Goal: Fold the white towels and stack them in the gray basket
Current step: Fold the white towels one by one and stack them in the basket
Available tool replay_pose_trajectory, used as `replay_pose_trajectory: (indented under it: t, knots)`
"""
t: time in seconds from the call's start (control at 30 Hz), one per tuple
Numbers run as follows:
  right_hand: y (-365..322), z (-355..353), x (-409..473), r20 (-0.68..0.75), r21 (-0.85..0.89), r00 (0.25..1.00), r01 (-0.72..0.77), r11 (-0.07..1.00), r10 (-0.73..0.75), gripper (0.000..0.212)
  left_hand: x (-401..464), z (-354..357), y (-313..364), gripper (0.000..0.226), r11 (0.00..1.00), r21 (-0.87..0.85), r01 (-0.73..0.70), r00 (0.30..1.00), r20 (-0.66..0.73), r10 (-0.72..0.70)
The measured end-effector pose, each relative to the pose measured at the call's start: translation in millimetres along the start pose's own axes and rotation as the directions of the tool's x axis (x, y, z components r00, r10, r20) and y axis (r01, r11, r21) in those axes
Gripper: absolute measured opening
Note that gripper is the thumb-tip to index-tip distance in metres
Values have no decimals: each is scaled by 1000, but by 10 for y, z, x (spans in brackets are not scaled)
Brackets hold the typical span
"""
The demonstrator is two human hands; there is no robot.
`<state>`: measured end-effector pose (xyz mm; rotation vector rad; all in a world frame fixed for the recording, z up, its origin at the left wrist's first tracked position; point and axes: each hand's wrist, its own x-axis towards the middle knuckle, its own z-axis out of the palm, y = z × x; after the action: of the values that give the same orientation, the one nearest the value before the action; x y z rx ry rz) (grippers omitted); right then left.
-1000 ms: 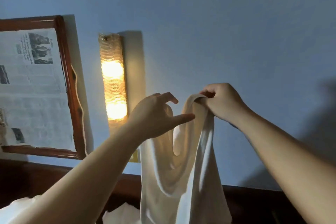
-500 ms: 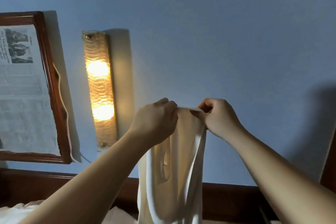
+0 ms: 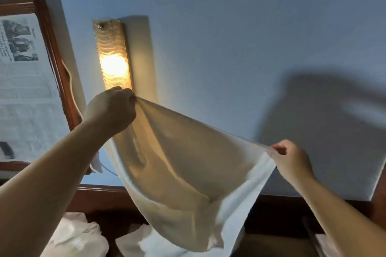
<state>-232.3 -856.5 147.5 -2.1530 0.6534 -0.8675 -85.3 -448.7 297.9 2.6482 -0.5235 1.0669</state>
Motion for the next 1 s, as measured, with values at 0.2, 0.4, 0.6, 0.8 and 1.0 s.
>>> replay_pose_trajectory:
  t: [0.2, 0.4, 0.6, 0.8, 1.0]
  knots:
    - [-871, -329, 357, 70, 15, 962, 262, 965, -262, 31, -274, 359, 233, 22, 982, -157, 108, 943, 330, -51]
    - [-1559, -219, 218, 296, -31, 872, 416, 909, -389, 36, -513, 514, 1000, 52, 861, -507, 42, 892, 408, 196]
    - [-1678, -288, 123, 312, -19, 861, 429, 903, -402, 35, -559, 527, 1418, 39, 849, -529, -17, 942, 277, 191]
    - [-1511, -303, 51, 267, -9, 890, 385, 923, -369, 35, -608, 590, 1555, 23, 867, -492, -75, 963, 190, 191]
    - [-978, -184, -148, 290, -123, 910, 344, 931, -298, 17, -477, 465, 1402, 25, 934, -293, -207, 972, 45, 229]
